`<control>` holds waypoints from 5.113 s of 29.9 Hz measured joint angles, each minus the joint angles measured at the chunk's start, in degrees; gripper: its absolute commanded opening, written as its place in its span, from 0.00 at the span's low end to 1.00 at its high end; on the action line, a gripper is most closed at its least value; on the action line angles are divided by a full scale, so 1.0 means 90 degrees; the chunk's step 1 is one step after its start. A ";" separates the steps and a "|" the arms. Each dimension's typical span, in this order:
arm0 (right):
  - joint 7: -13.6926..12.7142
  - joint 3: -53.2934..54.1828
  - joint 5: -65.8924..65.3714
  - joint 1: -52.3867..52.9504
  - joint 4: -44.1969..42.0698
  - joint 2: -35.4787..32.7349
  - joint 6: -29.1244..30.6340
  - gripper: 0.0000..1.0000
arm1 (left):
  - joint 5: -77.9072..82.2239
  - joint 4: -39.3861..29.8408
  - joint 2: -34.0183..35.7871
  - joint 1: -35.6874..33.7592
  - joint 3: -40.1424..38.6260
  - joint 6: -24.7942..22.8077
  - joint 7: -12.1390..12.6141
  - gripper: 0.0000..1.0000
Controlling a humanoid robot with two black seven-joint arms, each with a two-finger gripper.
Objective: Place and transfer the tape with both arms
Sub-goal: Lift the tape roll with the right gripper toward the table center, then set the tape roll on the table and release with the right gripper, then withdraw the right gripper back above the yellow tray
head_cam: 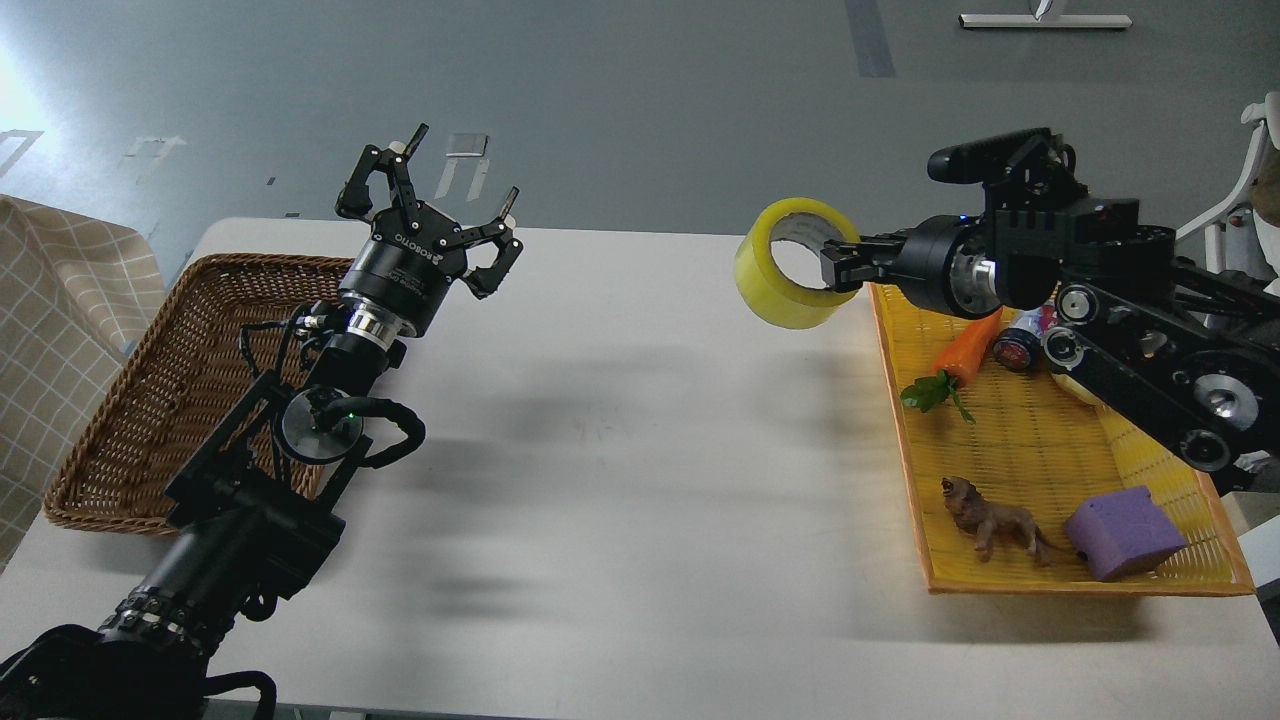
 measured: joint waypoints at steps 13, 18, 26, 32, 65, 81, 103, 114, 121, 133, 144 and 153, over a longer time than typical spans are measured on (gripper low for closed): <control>0.0022 -0.1382 0.0021 0.0618 -0.1216 0.1878 0.0000 0.00 | 0.0000 -0.0010 -0.0029 -0.0002 0.0005 0.0000 0.0000 0.98; 0.0023 -0.1769 0.0020 0.0627 -0.1523 0.2210 0.0000 0.00 | -0.0001 -0.0011 -0.0030 -0.0007 0.0005 0.0000 0.0000 0.98; 0.0030 -0.1823 -0.0039 0.0621 -0.2257 0.2410 0.0000 0.00 | 0.0000 -0.0020 -0.0043 -0.0007 0.0004 0.0000 0.0000 0.98; 0.0033 -0.1899 -0.0039 0.0513 -0.2392 0.2414 0.0000 0.00 | 0.0000 -0.0021 -0.0036 -0.0007 0.0004 0.0000 0.0000 0.98; 0.0061 -0.1869 0.0020 0.0175 -0.2317 0.2413 -0.0001 0.06 | 0.0000 -0.0059 -0.0039 -0.0017 0.0004 0.0000 0.0000 0.98; 0.0060 -0.1856 0.0029 0.0170 -0.2288 0.2413 -0.0001 0.32 | 0.0000 -0.0060 -0.0046 -0.0019 0.0004 0.0000 0.0000 0.98; 0.0062 -0.1458 0.0039 0.0216 -0.1260 0.2394 -0.0001 0.89 | 0.0000 -0.0059 -0.0044 -0.0012 0.0027 0.0000 0.0010 0.98; 0.0049 -0.0900 0.0040 0.0189 -0.0235 0.1246 -0.0001 0.96 | 0.0000 -0.0058 -0.0038 -0.0008 0.0058 0.0000 0.0014 0.98; 0.0033 0.0291 0.0041 0.0057 0.0415 0.0325 -0.0001 0.96 | 0.0000 -0.0058 -0.0034 -0.0023 0.0072 0.0000 0.0022 0.98; 0.0180 0.4455 0.0492 -0.1747 0.0957 -0.0108 -0.0001 0.96 | 0.0000 -0.0058 0.0037 -0.0014 0.0083 0.0000 0.0036 0.98; 0.0230 0.6636 0.3716 -0.2673 0.0390 0.0028 -0.0002 0.96 | 0.0005 -0.0058 0.0012 -0.0016 0.0083 0.0000 0.0058 0.98; 0.0229 0.7596 0.6251 -0.2795 -0.0625 0.0629 -0.0003 1.00 | 0.0010 -0.0276 0.0080 -0.0026 0.0091 0.0000 0.0077 0.98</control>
